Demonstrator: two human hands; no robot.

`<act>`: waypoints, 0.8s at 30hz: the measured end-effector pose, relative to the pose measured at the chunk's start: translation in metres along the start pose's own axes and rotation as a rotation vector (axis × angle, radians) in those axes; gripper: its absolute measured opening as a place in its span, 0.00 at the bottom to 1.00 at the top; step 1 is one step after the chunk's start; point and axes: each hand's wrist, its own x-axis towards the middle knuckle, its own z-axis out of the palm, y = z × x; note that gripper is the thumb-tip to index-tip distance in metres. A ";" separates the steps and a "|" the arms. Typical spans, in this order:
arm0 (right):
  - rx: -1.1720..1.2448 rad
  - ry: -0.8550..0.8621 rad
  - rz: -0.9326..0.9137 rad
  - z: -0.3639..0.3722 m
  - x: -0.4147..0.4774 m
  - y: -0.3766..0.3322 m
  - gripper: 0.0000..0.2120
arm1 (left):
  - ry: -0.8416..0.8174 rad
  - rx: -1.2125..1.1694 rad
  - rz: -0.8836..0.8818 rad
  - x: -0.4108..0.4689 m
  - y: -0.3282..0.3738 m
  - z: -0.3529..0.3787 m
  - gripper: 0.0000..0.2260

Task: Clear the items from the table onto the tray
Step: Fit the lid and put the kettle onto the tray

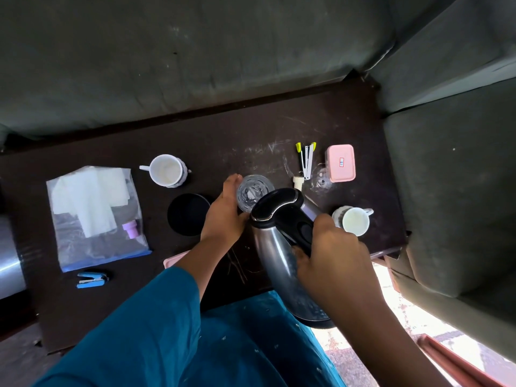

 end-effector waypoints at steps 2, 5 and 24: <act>-0.034 -0.009 0.009 0.000 0.000 0.001 0.13 | 0.000 0.005 0.001 0.000 0.000 0.000 0.36; -0.054 -0.009 0.018 -0.001 0.000 0.001 0.13 | -0.001 0.009 -0.003 0.000 0.001 0.001 0.35; -0.019 -0.060 0.031 -0.012 -0.007 -0.010 0.18 | -0.038 -0.052 -0.033 0.000 -0.001 0.003 0.35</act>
